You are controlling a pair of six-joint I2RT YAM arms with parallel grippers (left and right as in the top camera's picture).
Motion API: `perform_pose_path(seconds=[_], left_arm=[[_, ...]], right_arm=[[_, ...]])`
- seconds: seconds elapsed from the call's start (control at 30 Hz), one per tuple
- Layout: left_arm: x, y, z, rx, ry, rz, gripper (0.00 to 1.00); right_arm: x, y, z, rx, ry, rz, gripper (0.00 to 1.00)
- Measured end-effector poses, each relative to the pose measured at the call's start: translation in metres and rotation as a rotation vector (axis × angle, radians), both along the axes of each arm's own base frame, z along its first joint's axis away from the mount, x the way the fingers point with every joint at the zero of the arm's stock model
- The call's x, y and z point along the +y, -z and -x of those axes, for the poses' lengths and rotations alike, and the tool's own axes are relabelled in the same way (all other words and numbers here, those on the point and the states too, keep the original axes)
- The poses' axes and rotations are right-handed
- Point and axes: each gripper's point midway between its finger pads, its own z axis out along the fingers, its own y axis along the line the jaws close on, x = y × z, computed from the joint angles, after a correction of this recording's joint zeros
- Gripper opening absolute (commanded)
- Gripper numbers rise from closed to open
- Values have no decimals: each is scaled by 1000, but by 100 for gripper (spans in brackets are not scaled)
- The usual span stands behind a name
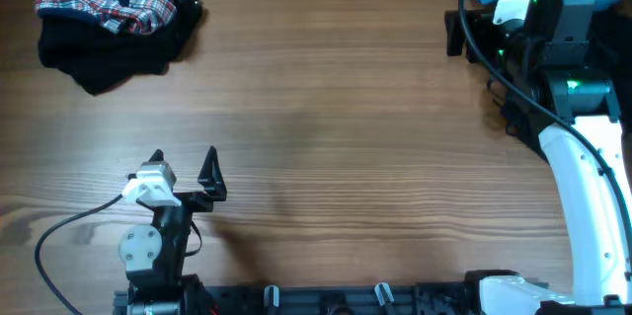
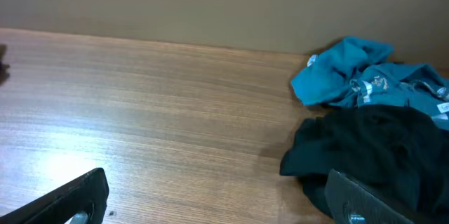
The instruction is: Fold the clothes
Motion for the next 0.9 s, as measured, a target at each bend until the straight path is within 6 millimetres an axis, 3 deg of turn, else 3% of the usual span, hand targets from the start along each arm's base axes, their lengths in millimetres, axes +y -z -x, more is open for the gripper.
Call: perform_pose_path(seconds=[0.9], left_arm=[[0, -4, 1, -16, 0, -1, 100]], right_arm=[[0, 0, 0, 0, 0, 0, 100]])
